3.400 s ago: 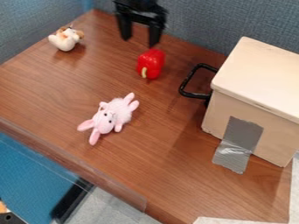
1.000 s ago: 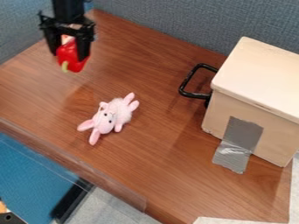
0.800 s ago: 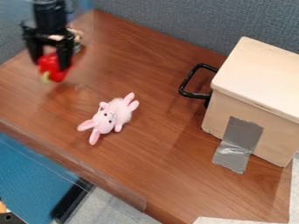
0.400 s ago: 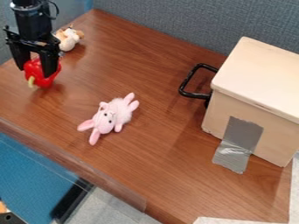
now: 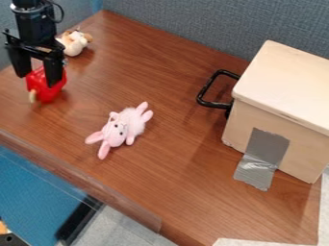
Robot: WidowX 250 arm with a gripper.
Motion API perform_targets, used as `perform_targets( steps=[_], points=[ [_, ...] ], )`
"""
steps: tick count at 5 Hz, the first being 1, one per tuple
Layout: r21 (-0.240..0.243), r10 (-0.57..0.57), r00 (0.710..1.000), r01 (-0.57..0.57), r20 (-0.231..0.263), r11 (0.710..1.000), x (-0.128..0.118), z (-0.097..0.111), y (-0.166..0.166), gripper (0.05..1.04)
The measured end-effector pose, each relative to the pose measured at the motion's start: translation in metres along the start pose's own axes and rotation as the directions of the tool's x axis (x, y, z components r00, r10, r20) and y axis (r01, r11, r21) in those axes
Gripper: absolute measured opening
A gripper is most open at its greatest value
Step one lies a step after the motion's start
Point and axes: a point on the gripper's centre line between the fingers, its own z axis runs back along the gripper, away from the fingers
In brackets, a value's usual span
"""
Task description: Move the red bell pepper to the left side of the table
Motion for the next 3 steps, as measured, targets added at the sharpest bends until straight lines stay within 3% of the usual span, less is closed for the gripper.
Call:
perform_targets(
  steps=[1, 2, 3],
  points=[
    [-0.017, -0.008, 1.0, 0.007, -0.02, 1.0, -0.003, 0.0, -0.003, 1.002],
    [-0.014, -0.03, 0.998, 0.031, 0.061, 0.999, 0.003, 0.029, -0.01, 1.0],
    [0.007, -0.066, 0.993, 0.066, 0.101, 0.998, 0.005, 0.049, -0.015, 1.0]
  ],
)
